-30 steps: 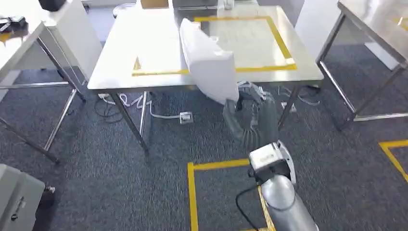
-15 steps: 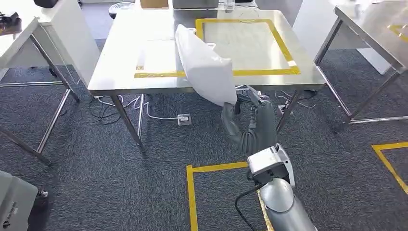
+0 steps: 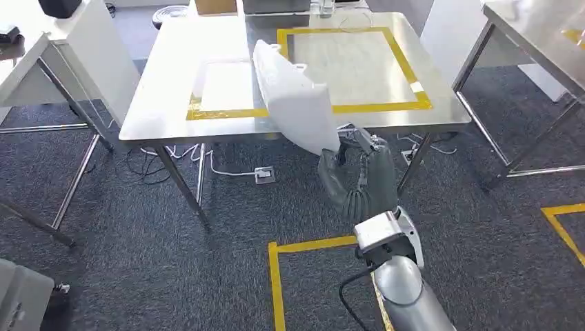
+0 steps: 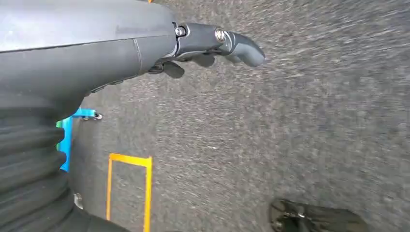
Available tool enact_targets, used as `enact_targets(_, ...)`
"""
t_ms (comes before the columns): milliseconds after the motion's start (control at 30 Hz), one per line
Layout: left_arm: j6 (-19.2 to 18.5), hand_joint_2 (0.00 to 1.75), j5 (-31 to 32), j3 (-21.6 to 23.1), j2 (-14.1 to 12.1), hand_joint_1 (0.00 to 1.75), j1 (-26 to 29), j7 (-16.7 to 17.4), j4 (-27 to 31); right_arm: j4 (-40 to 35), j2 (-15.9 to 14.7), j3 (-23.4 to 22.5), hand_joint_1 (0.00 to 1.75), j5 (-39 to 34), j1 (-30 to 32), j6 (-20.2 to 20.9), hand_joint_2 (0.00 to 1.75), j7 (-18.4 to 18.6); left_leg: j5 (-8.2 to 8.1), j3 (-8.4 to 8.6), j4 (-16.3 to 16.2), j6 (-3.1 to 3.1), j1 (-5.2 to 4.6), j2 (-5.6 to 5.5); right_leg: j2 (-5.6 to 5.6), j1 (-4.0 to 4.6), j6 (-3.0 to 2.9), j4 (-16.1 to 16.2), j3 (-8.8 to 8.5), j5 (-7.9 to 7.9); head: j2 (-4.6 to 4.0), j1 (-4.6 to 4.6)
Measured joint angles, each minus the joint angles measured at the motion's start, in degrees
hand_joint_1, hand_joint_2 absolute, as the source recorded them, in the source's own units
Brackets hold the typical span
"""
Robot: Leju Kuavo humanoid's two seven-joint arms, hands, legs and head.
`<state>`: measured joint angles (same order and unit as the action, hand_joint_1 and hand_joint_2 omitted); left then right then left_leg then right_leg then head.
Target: Take the parts from the cabinet and place them on the table.
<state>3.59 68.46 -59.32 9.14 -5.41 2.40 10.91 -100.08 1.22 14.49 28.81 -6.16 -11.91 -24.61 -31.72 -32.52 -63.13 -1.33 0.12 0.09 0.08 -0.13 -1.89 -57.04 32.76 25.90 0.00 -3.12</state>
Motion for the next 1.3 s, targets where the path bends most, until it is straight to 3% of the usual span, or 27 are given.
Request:
enact_targets(67, 0.0, 1.75, 0.0, 0.0, -0.07, 0.0, -0.02, 0.0, 0.0, 0.09, 0.0, 0.0, 1.75, 0.0, -0.02, 0.02, 1.75, -0.02, -3.08, -5.27, -8.83, -0.61, 0.33, 0.01, -0.07, -0.06, -0.12, -0.07, -0.61, 0.66, 0.0, -0.07)
enact_targets(100, 0.0, 1.75, 0.0, 0.02, -0.18, 0.0, 0.06, 0.04, 0.0, 0.22, 0.0, 0.0, 1.75, 0.0, 0.03, 0.04, 1.75, 0.0, -3.61, -7.66, -12.24, -0.85, 0.43, 0.02, -0.02, -0.1, -0.1, -0.16, -0.92, 1.12, 0.0, -0.02)
enact_targets(133, 0.02, 1.75, -0.02, 0.0, -0.2, 0.0, 0.2, 0.15, 0.0, 0.33, 0.0, 0.0, 1.75, 0.0, 0.05, 0.04, 1.75, 0.0, -2.81, -9.17, -13.53, -0.98, 0.48, 0.02, 0.12, -0.19, -0.04, -0.3, -1.36, 1.6, -0.02, -0.05)
enact_targets(167, 0.0, 1.75, -0.04, 0.0, -0.31, 0.0, 0.25, 0.15, 0.0, 0.42, 0.0, 0.0, 1.75, 0.0, 0.05, 0.04, 1.75, 0.02, -0.44, -8.98, -11.64, -1.06, 0.53, 0.02, 0.24, -0.32, 0.16, -0.43, -1.96, 2.15, 0.0, -0.05)
enact_targets(233, 0.02, 1.75, -0.04, 0.0, -0.48, 0.0, 0.22, 0.13, 0.02, 0.46, 0.02, 0.0, 1.75, 0.0, 0.03, 0.04, 1.75, 0.02, 5.94, -5.62, -2.47, -1.2, 0.69, 0.05, 0.3, -0.6, 0.65, -0.69, -3.45, 3.41, 0.0, -0.02)
enact_targets(267, 0.02, 1.75, -0.07, 0.0, -0.5, 0.0, 0.24, 0.11, 0.02, 0.46, 0.02, 0.0, 1.75, 0.0, -0.02, 0.07, 1.75, 0.02, 8.01, -4.2, 1.55, -1.24, 0.84, 0.06, 0.28, -0.63, 0.96, -0.82, -3.87, 4.04, 0.0, 0.0)
enact_targets(300, 0.0, 1.75, -0.07, 0.02, -0.44, 0.0, 0.19, 0.09, -0.07, 0.55, 0.02, 0.0, 1.75, 0.0, -0.2, 0.07, 1.75, 0.02, 6.58, -3.09, 2.42, -1.16, 0.47, -0.05, 0.38, -0.21, 1.54, -1.08, -3.71, 4.71, -0.02, 0.39)
enact_targets(333, 0.0, 1.75, -0.11, 0.02, -0.42, 0.0, 0.02, 0.09, -0.07, 0.59, 0.02, 0.0, 1.75, 0.0, -0.32, 0.09, 1.75, 0.09, 5.92, -2.88, 2.96, 0.03, 0.69, -0.1, 0.48, -0.14, 1.75, -1.1, -3.5, 4.81, 0.0, 0.35)
enact_targets(433, 0.0, 1.75, -0.24, 0.02, -0.39, 0.0, 0.14, 0.06, -0.05, 0.63, 0.02, 0.04, 1.75, 0.02, -0.54, 0.02, 1.75, 0.11, 5.4, -2.58, 3.19, 1.18, 0.78, -0.35, 0.46, -0.16, 2.27, -1.52, -4.16, 4.74, 0.0, 0.06)
enact_targets(467, 0.0, 1.75, -0.26, 0.0, -0.44, 0.0, 0.22, 0.09, -0.02, 0.63, 0.02, 0.04, 1.75, 0.0, -0.62, 0.02, 1.75, 0.13, 5.14, -2.05, 3.44, 1.56, 0.82, -0.28, 0.23, -0.28, 2.52, -3.17, -3.39, 4.84, 0.0, -0.02)
enact_targets(533, 0.0, 1.75, -0.28, 0.0, -0.48, 0.0, 0.03, 0.07, -0.02, 0.79, 0.02, 0.04, 1.75, 0.0, -1.19, 0.02, 1.75, 0.15, 4.63, -1.54, 3.46, 2.17, 0.8, -0.31, 0.16, -0.33, 3.0, -10.2, 0.93, 6.59, 0.0, -0.05)
enact_targets(600, 0.0, 1.75, -0.28, 0.02, -0.48, 0.0, 0.03, 0.07, -0.02, 1.2, 0.02, 0.04, 1.75, 0.0, -1.18, 0.04, 1.75, 0.2, 3.89, -1.05, 3.45, 2.32, 0.66, -0.32, 0.17, -0.31, 3.19, -17.68, 6.45, 9.76, 0.0, -0.07)
enact_targets(633, 0.0, 1.75, -0.28, 0.02, -0.48, 0.0, 0.11, 0.09, -0.02, 1.38, 0.0, 0.04, 1.75, 0.0, -1.19, 0.09, 1.75, 0.2, 3.53, -0.68, 3.43, 2.32, 0.6, -0.34, 0.16, -0.31, 3.13, -19.28, 8.31, 9.79, 0.0, -0.09)
enact_targets(667, 0.0, 1.75, -0.28, 0.02, -0.48, 0.0, 0.17, 0.11, -0.02, 1.64, 0.0, 0.04, 1.75, 0.0, -1.26, 0.09, 1.75, 0.24, 3.14, -0.12, 3.43, 2.29, 0.51, -0.37, 0.16, -0.27, 2.92, -18.17, 8.74, 8.07, 0.0, -0.07)
enact_targets(700, 0.0, 1.75, -0.28, 0.02, -0.48, 0.0, 0.16, 0.13, -0.02, 1.9, 0.0, 0.04, 1.75, 0.0, -1.48, 0.2, 1.75, 0.24, 2.7, 0.52, 3.43, 2.26, 0.45, -0.4, 0.16, -0.19, 2.58, -14.78, 7.96, 5.13, 0.0, -0.07)
enact_targets(767, 0.0, 1.75, -0.26, 0.02, -0.44, 0.0, 0.07, 0.11, -0.02, 2.51, 0.0, 0.04, 1.75, 0.0, -2.37, 0.53, 1.75, 0.52, 1.86, 1.83, 3.47, 2.09, 0.3, -0.39, 0.11, 0.21, 1.5, -4.99, 4.59, -1.6, 0.0, -0.07)
enact_targets(800, 0.0, 1.75, -0.22, 0.02, -0.33, 0.0, 0.06, 0.11, -0.05, 2.91, -0.02, 0.04, 1.75, 0.0, -2.88, 0.72, 1.75, 0.61, 1.55, 1.91, 3.55, 1.92, 0.26, -0.36, -0.01, 0.6, 0.97, -3.17, 3.85, -1.31, -0.02, 0.04)
enact_targets(833, 0.0, 1.75, -0.02, 0.02, -0.31, 0.0, -0.03, 0.13, -0.02, 3.62, -0.07, 0.04, 1.75, 0.02, -3.67, 1.18, 1.75, 1.03, 1.29, 2.2, 3.56, 1.49, 0.18, -0.45, 0.07, 0.92, 0.83, -2.78, 4.01, 2.13, 0.0, -0.11)
enact_targets(900, -0.26, 1.75, 0.18, 0.04, -0.26, 0.0, -0.18, 0.17, -0.02, 4.7, -0.15, 0.02, 1.75, 0.28, -4.6, 1.38, 1.75, 1.4, 1.39, 2.85, 3.1, 0.63, 0.17, -0.17, 0.21, 0.96, 0.48, -1.91, 3.29, -0.03, 0.0, -0.07)
enact_targets(967, -0.61, 1.75, 0.57, 0.15, -0.31, 0.0, -0.42, 0.17, 0.0, 6.58, -0.24, -0.02, 1.75, 0.74, -6.49, 2.19, 1.75, 2.36, 1.02, 2.67, 2.47, 0.08, 0.11, -0.11, 0.23, 0.22, 0.03, -1.29, 1.56, -0.36, 0.0, -0.11)
enact_targets(1000, -0.66, 1.75, 0.66, 0.26, -0.24, 0.0, -0.66, 0.11, 0.0, 8.16, -0.35, -0.04, 1.75, 1.31, -8.0, 2.34, 1.75, 2.7, 0.98, 1.71, -0.01, -0.03, 0.13, -0.19, 0.19, 0.17, -0.24, -1.25, 1.06, -0.2, 0.0, 0.1)
enact_targets(1033, -0.81, 1.75, 0.81, 0.39, -0.15, 0.0, -0.96, 0.11, -0.02, 10.0, -0.39, -0.13, 1.75, 1.84, -9.86, 2.6, 1.75, 3.46, 0.15, -0.87, -4.22, -0.38, 0.21, -0.21, 0.18, 0.13, -0.51, -1.26, 0.83, 0.05, 0.0, 0.44)
enact_targets(1133, -1.22, 1.75, 1.35, 0.72, -0.2, 0.0, -1.12, 0.3, -0.02, 17.05, -0.68, -0.96, 1.75, 3.84, -14.27, 3.32, 1.75, 5.46, -4.13, -7.58, -12.63, -0.56, 0.35, -0.19, 0.31, 0.21, -0.53, -1.28, 0.02, 0.98, 0.0, 0.39)
enact_targets(1167, -1.38, 1.75, 1.51, 0.94, -0.2, 0.0, -1.06, 0.64, -0.02, 19.58, -0.9, -1.18, 1.75, 4.68, -16.15, 3.32, 1.75, 6.01, -3.88, -8.4, -12.31, -0.67, 0.36, -0.19, 0.43, 0.2, -0.48, -1.33, -0.39, 1.33, 0.0, 0.33)
enact_targets(1200, -1.57, 1.75, 1.75, 1.16, -0.22, 0.0, -1.09, 0.81, -0.02, 23.23, -1.18, -1.46, 1.75, 5.84, -18.38, 3.23, 1.75, 6.91, -2.03, -8.25, -9.82, -0.68, 0.36, -0.19, 0.53, 0.18, -0.37, -1.39, -0.91, 1.75, 0.0, 0.37)
enact_targets(1267, -1.88, 1.75, 2.08, 1.71, -0.33, 0.0, -1.53, 1.25, 0.0, 30.99, -1.71, -2.16, 1.75, 9.01, -23.96, 2.36, 1.75, 8.59, 5.5, -5.94, -0.4, -0.7, 0.35, -0.16, 0.53, 0.06, 0.05, -1.64, -1.98, 2.8, 0.0, 0.37)
enact_targets(1300, -1.92, 1.75, 2.29, 1.88, -0.31, 0.0, -1.61, 1.42, -0.04, 34.74, -2.01, -2.58, 1.75, 10.11, -26.37, 1.75, 1.75, 8.72, 8.79, -5.48, 3.0, -0.35, 0.34, -0.04, 0.46, 0.11, 0.36, -1.79, -1.77, 3.27, 0.0, 0.45)
